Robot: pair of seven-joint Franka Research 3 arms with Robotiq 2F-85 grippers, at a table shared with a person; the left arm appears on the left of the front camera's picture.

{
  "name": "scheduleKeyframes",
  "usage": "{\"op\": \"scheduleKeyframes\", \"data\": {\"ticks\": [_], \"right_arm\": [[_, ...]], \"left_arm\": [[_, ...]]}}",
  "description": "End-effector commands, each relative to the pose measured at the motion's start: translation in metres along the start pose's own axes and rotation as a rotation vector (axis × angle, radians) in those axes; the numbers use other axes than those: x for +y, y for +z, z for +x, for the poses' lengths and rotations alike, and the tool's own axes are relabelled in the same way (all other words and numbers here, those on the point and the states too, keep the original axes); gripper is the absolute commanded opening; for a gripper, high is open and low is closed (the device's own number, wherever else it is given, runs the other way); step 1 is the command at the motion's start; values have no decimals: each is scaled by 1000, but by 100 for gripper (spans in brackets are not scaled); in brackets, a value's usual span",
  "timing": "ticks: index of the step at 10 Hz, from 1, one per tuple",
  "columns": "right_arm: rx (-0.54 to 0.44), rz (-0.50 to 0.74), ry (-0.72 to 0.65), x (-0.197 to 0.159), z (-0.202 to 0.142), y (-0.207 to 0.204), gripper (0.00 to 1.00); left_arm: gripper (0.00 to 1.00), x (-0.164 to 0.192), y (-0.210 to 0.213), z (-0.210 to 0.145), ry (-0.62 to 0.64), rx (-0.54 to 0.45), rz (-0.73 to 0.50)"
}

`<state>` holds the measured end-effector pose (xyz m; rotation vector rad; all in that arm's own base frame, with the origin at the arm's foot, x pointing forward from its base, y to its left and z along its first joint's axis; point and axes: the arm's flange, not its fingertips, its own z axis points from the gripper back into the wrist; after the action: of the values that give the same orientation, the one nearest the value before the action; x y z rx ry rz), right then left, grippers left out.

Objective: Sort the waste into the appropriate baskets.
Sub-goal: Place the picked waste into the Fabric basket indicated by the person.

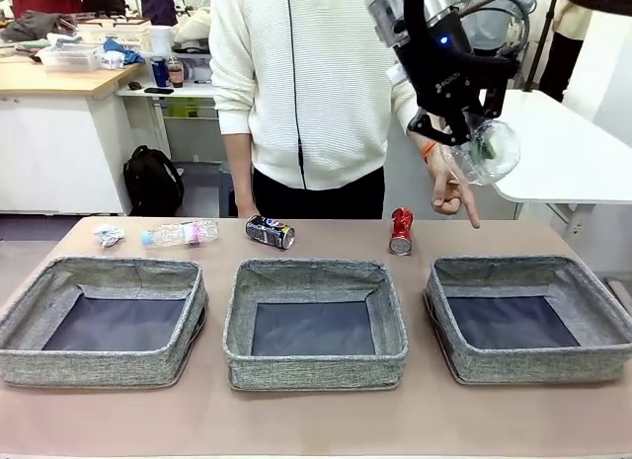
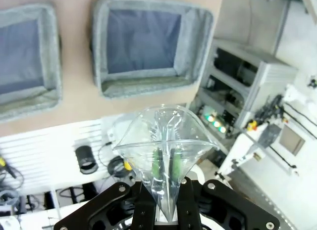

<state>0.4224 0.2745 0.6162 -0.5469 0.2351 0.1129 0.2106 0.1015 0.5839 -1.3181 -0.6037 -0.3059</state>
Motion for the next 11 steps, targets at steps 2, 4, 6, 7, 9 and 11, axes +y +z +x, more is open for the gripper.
{"op": "scheduleKeyframes", "data": {"ticks": [2, 4, 6, 7, 9, 11], "right_arm": [[-36, 83, 0, -3, 9, 3, 8], [-49, 67, 43, -11, 7, -22, 8], [-93, 182, 66, -41, 3, -90, 8], [-137, 263, 118, -51, 2, -120, 8], [-241, 251, 126, -60, 5, -166, 8], [-236, 340, 110, -78, 21, -214, 8]], "left_arm": [[100, -2, -1, 2, -26, -6, -18], [100, -2, -1, 2, -26, -6, -18], [100, -2, -1, 2, -26, -6, -18], [100, -2, -1, 2, -26, -6, -18], [100, -2, -1, 2, -26, -6, -18], [100, -2, -1, 2, -26, -6, -18]]}}
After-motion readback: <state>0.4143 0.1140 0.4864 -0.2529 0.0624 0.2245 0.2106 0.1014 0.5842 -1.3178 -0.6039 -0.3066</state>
